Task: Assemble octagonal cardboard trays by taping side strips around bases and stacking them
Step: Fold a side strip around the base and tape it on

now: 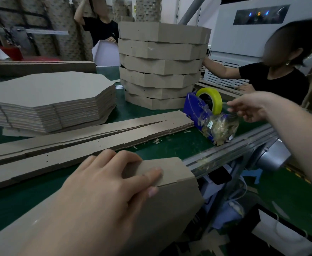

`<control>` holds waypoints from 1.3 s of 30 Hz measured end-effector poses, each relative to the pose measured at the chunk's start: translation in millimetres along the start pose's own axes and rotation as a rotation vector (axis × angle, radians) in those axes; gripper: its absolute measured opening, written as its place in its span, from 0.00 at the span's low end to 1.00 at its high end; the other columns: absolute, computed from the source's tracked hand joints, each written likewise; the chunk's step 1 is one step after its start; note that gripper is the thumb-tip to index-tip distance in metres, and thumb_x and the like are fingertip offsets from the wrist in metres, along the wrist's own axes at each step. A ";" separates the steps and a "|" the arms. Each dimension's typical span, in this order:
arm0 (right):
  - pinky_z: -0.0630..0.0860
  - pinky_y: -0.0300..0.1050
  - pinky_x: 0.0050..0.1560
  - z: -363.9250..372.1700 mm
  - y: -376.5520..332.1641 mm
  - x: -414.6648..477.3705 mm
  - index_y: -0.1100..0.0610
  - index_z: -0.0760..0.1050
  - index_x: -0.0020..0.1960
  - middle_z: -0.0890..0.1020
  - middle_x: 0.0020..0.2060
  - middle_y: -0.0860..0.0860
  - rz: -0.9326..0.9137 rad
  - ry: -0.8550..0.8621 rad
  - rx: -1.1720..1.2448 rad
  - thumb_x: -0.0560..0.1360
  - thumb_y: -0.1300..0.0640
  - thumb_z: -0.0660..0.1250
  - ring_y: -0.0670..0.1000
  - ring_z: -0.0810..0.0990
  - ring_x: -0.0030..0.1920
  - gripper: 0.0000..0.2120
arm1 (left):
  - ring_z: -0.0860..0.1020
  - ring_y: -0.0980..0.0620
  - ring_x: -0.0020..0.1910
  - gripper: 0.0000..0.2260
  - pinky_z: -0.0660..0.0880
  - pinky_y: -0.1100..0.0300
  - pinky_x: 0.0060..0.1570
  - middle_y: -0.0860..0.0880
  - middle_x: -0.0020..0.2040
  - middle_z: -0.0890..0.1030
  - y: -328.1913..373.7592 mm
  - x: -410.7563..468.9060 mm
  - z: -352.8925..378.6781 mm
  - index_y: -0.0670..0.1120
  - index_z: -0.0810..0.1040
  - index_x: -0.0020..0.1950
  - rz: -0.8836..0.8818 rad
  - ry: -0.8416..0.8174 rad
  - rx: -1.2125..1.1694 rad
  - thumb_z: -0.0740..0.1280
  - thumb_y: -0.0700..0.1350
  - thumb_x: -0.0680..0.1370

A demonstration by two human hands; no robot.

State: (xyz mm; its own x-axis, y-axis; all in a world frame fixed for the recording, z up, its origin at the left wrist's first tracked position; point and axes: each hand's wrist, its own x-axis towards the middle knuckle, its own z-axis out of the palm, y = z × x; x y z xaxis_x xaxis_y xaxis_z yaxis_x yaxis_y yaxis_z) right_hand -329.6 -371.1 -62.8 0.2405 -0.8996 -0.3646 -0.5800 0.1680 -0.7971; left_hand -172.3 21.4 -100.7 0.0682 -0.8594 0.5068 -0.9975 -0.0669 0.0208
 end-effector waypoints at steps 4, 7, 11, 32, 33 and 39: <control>0.62 0.36 0.32 -1.3 -12.4 -6.3 0.59 0.74 0.38 0.74 0.25 0.49 0.036 0.009 -0.097 0.76 0.61 0.67 0.44 0.65 0.29 0.09 | 0.79 0.45 0.41 0.16 0.74 0.53 0.33 0.51 0.47 0.81 -0.3 1.1 0.5 0.60 0.83 0.54 0.003 0.001 0.005 0.57 0.56 0.75; 0.62 0.37 0.32 -4.0 -18.8 -12.1 0.60 0.75 0.37 0.72 0.19 0.49 0.130 -0.036 -0.170 0.75 0.60 0.69 0.45 0.64 0.29 0.09 | 0.79 0.45 0.40 0.16 0.74 0.53 0.32 0.51 0.47 0.81 -1.6 1.2 0.6 0.59 0.83 0.53 0.009 0.003 0.009 0.57 0.56 0.75; 0.68 0.41 0.36 -7.2 -16.9 -17.3 0.58 0.77 0.38 0.75 0.25 0.49 0.195 -0.060 -0.101 0.72 0.59 0.72 0.46 0.67 0.31 0.06 | 0.79 0.44 0.40 0.16 0.74 0.54 0.32 0.51 0.46 0.81 -0.7 0.3 -0.2 0.60 0.84 0.53 0.009 0.014 0.010 0.57 0.56 0.74; 0.78 0.58 0.55 12.5 109.5 -22.8 0.67 0.80 0.43 0.80 0.34 0.61 -0.316 0.321 -0.049 0.75 0.61 0.70 0.57 0.79 0.36 0.08 | 0.80 0.46 0.41 0.17 0.74 0.54 0.33 0.52 0.46 0.82 -0.5 0.3 1.8 0.59 0.84 0.53 0.008 0.050 0.028 0.56 0.57 0.75; 0.78 0.56 0.54 10.2 110.1 -26.9 0.65 0.81 0.43 0.82 0.40 0.62 -0.320 0.424 -0.262 0.75 0.60 0.70 0.59 0.80 0.43 0.08 | 0.80 0.46 0.41 0.17 0.74 0.55 0.33 0.52 0.46 0.82 -0.5 0.2 1.6 0.59 0.84 0.53 0.007 0.052 0.031 0.57 0.57 0.74; 0.72 0.45 0.44 48.4 93.7 -113.2 0.52 0.80 0.38 0.79 0.38 0.51 -0.706 0.444 -0.054 0.73 0.55 0.72 0.52 0.76 0.42 0.05 | 0.80 0.49 0.42 0.15 0.70 0.60 0.37 0.57 0.46 0.81 -0.3 0.9 1.2 0.59 0.82 0.48 -0.008 0.028 0.009 0.57 0.58 0.74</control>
State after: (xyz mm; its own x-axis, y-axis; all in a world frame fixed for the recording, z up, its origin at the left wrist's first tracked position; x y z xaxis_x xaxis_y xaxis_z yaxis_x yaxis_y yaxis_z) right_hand -373.5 -234.0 -119.6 0.2394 -0.8632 0.4444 -0.4473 -0.5043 -0.7387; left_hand -171.9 20.1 -101.3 0.0751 -0.8441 0.5309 -0.9968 -0.0777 0.0175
